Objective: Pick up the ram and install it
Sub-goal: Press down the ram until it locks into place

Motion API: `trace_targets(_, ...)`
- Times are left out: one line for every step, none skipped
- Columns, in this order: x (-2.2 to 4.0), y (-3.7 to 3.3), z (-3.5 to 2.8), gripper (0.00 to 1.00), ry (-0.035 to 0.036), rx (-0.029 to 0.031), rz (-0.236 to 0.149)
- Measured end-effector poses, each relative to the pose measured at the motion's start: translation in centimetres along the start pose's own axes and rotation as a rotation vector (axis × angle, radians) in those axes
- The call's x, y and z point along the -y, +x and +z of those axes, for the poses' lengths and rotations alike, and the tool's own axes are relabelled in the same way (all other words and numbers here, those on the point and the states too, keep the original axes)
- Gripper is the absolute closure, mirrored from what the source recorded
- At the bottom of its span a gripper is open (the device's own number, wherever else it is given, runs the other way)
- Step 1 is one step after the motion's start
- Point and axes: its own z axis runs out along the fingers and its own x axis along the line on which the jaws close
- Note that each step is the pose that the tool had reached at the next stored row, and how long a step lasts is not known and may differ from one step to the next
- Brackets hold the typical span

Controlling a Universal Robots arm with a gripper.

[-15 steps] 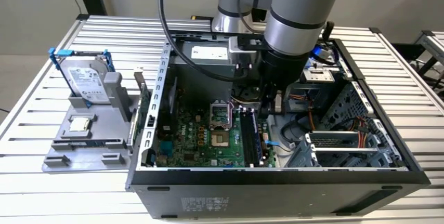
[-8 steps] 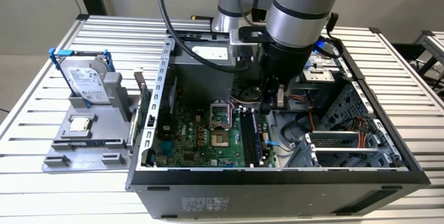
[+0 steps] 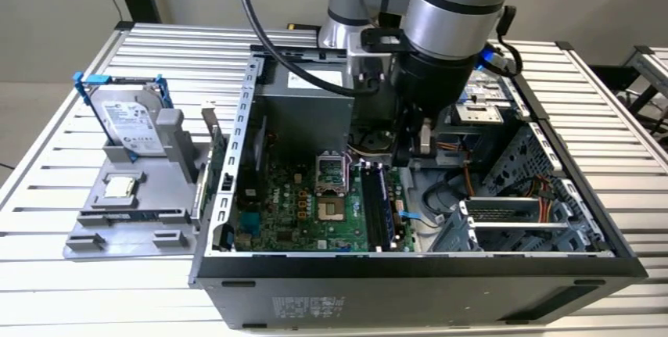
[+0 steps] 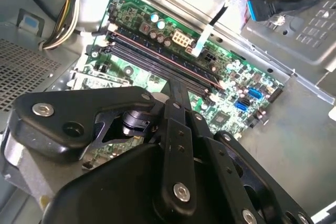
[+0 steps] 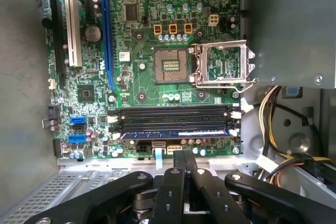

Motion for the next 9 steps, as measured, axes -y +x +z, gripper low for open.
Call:
trace_targets(0.0, 0.01, -0.15, 1.0, 0.0, -0.0001, 0.0)
trace_targets(0.0, 0.01, -0.26, 1.0, -0.0001, -0.0001, 0.0)
trace_targets(0.0, 0.01, -0.33, 1.0, 0.0, 0.0, 0.0)
trace_targets(0.0, 0.01, -0.33, 1.0, 0.0, 0.0, 0.0)
trace_targets(0.0, 0.01, -0.33, 1.0, 0.0, 0.0, 0.0)
trace_targets(0.0, 0.01, -0.34, 1.0, 0.0, -0.0001, 0.0)
trace_targets(0.0, 0.01, -0.34, 1.0, 0.0, -0.0001, 0.0)
trace_targets(0.0, 0.01, -0.34, 1.0, 0.0, -0.0001, 0.0)
trace_targets(0.0, 0.01, -0.34, 1.0, 0.0, -0.0001, 0.0)
